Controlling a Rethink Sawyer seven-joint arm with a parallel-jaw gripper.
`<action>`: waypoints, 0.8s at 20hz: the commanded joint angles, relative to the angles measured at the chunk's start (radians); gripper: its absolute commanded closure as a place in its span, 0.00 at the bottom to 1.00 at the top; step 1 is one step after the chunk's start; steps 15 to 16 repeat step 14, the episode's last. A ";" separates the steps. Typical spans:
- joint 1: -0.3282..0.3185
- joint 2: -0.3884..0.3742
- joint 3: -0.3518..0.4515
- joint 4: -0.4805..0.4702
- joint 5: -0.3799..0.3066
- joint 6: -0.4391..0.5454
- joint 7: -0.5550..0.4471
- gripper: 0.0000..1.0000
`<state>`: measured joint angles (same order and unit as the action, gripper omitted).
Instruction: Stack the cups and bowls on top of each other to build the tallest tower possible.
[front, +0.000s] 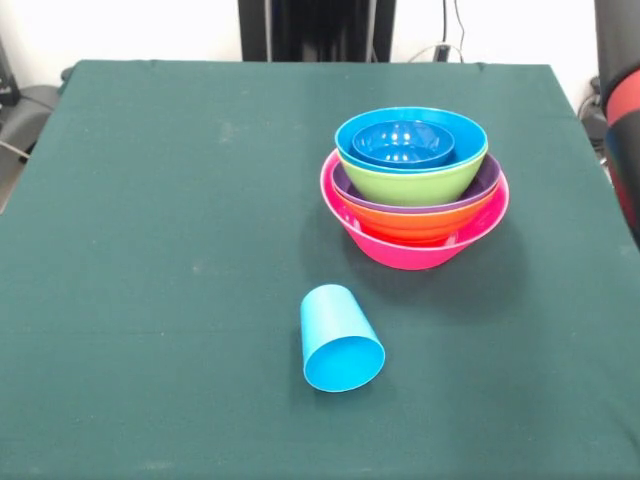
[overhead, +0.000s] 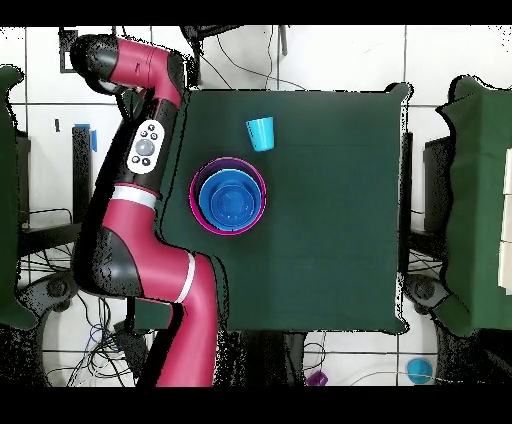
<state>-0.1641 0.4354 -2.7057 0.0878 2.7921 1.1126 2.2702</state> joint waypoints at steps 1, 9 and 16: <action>0.000 -0.043 -0.277 -0.061 0.123 0.119 -0.116 0.00; 0.011 -0.068 -0.321 -0.058 0.159 0.176 -0.120 0.00; -0.002 -0.080 -0.331 -0.058 0.166 0.195 -0.135 0.00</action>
